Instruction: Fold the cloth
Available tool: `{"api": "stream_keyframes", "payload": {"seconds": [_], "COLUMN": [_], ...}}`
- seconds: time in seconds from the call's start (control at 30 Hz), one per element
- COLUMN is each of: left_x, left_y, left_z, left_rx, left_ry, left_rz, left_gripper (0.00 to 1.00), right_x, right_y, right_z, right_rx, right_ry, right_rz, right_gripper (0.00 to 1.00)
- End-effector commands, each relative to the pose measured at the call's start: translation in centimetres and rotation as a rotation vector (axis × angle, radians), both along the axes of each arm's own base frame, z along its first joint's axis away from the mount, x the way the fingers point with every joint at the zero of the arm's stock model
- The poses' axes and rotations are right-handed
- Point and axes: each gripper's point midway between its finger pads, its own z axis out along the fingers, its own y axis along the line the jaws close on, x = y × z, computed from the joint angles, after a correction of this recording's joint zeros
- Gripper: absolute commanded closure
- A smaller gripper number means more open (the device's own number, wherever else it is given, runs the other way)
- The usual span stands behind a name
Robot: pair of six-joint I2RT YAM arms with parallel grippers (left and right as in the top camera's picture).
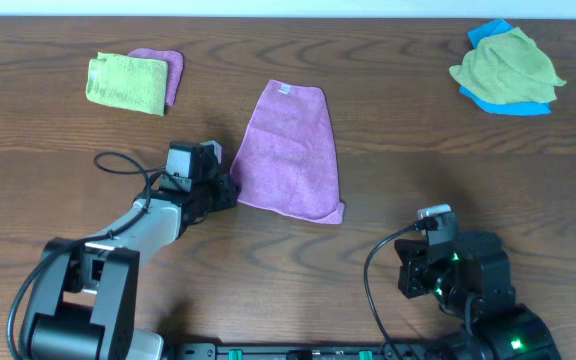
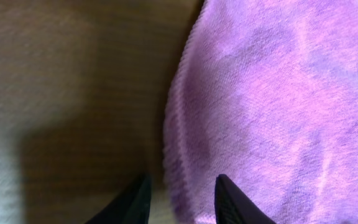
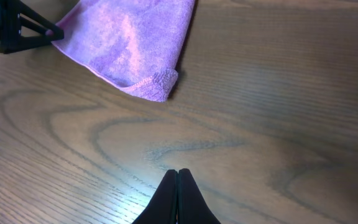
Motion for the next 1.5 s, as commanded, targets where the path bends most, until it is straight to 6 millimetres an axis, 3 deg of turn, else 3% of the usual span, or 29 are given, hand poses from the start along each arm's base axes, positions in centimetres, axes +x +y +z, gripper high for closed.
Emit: {"api": "stream_keyframes", "payload": {"seconds": [0.0, 0.07, 0.17, 0.23, 0.67, 0.83, 1.13, 1.47], "left_x": [-0.8, -0.6, -0.5, -0.6, -4.0, -5.2, -8.8, -10.9], "left_y": [-0.4, -0.4, -0.4, -0.4, -0.9, -2.8, -7.0, -4.9], "left_z": [-1.2, -1.1, -1.1, -1.1, -2.1, -1.9, -2.6, -3.5], "left_rx": [-0.029, -0.032, -0.031, -0.030, -0.078, -0.118, -0.019, 0.115], "left_ry": [0.051, 0.043, 0.037, 0.042, 0.222, 0.260, 0.304, 0.374], "left_rz": [-0.009, -0.010, -0.009, -0.009, 0.015, -0.026, -0.112, -0.082], "left_gripper": [0.65, 0.66, 0.88, 0.94, 0.94, 0.94, 0.94, 0.94], "right_x": [-0.1, -0.1, -0.1, -0.1, 0.0, 0.1, 0.2, 0.1], "right_y": [0.2, 0.2, 0.2, 0.2, 0.1, 0.1, 0.1, 0.1], "right_z": [0.2, 0.2, 0.2, 0.2, 0.2, 0.3, 0.3, 0.3], "right_rx": [-0.005, -0.005, -0.005, -0.005, -0.007, -0.008, -0.008, -0.009], "right_ry": [-0.007, -0.007, -0.007, -0.007, -0.008, -0.017, -0.018, -0.015], "right_rz": [0.018, 0.018, 0.018, 0.018, 0.015, 0.012, 0.012, 0.012], "right_gripper": [0.99, 0.98, 0.98, 0.98, 0.98, 0.98, 0.99, 0.99]}}
